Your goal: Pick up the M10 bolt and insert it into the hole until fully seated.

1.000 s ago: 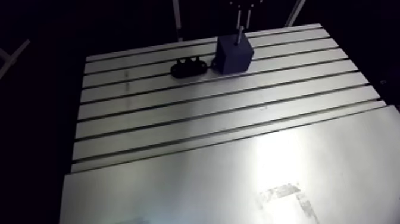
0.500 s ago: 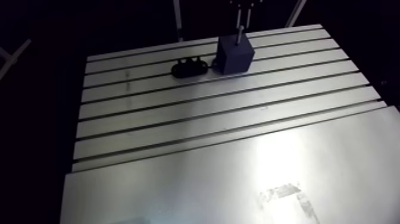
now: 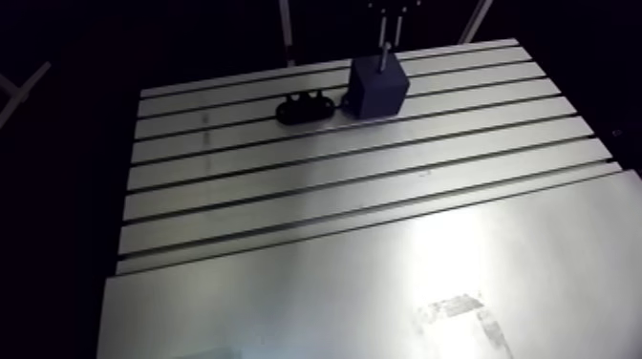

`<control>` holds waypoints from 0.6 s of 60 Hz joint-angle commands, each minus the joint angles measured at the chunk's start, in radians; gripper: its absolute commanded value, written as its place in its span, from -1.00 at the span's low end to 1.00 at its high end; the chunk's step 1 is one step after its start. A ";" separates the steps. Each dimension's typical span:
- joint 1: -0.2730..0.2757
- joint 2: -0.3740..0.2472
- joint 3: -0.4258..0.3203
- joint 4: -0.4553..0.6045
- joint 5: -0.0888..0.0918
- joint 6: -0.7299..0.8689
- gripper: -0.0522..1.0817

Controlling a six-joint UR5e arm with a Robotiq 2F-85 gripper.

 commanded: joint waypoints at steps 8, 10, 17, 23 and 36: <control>0.000 0.001 0.001 -0.003 0.000 0.000 0.99; 0.000 0.001 0.001 -0.004 0.000 0.001 0.99; 0.000 0.001 0.001 -0.005 -0.001 0.001 0.99; -0.003 0.001 0.001 -0.005 -0.003 0.001 0.99; -0.003 0.001 0.001 -0.005 -0.002 0.001 0.99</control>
